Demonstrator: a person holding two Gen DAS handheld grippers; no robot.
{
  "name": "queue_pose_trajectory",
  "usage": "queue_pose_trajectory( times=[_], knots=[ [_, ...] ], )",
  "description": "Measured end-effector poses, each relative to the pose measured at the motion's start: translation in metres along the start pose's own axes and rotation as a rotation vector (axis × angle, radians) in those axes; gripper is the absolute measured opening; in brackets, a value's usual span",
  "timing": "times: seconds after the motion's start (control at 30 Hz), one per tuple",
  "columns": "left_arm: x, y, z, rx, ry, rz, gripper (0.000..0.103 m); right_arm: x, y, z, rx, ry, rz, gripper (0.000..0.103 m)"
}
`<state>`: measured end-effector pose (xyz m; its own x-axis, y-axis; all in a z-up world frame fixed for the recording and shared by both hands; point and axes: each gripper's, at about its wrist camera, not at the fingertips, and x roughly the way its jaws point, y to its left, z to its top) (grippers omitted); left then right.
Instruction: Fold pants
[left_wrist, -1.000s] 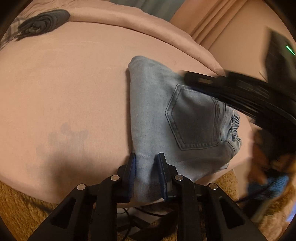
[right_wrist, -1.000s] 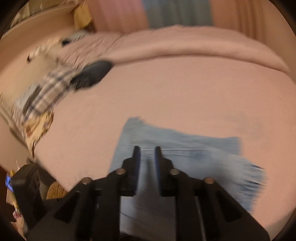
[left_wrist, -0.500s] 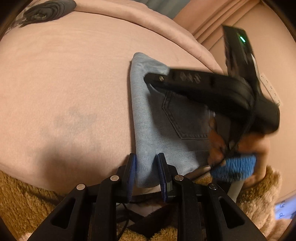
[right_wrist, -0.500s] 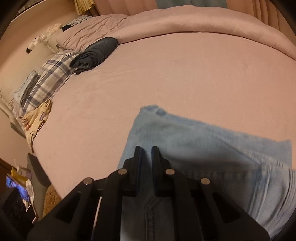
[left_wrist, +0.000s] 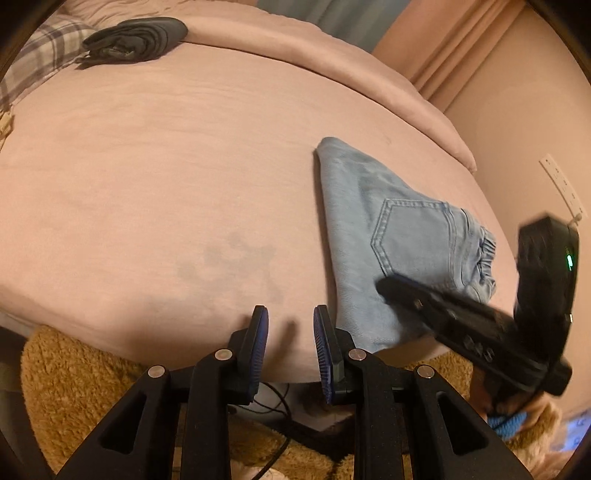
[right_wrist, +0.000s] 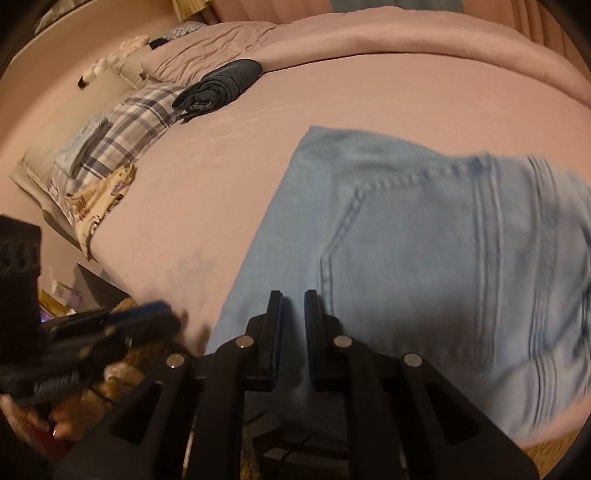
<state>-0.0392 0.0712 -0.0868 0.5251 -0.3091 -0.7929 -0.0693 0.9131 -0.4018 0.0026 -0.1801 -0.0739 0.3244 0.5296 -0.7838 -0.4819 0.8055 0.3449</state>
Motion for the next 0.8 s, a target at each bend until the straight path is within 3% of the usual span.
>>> queue_pose_trajectory(
  times=[0.2,0.27,0.47,0.57,0.67,0.8],
  knots=[
    [0.004,-0.013,0.006,0.019,-0.017,0.011,0.023,-0.023,-0.001,-0.015,0.018,-0.016,0.035,0.015],
    [0.001,-0.016,0.007,0.029,-0.046,0.006,0.023,-0.042,-0.006,-0.017,0.032,-0.061,0.037,0.016],
    [0.014,-0.043,0.018,0.09,-0.038,-0.036,0.023,-0.086,-0.036,-0.023,0.086,-0.164,-0.083,0.021],
    [0.03,-0.054,0.015,0.112,0.009,-0.043,0.023,-0.084,-0.056,-0.03,0.142,-0.125,-0.143,0.018],
    [0.04,-0.06,0.009,0.15,0.016,0.013,0.023,-0.076,-0.063,-0.038,0.175,-0.1,-0.123,0.018],
    [0.044,-0.058,0.006,0.145,0.017,0.023,0.023,-0.068,-0.064,-0.039,0.201,-0.093,-0.119,0.018]
  ],
)
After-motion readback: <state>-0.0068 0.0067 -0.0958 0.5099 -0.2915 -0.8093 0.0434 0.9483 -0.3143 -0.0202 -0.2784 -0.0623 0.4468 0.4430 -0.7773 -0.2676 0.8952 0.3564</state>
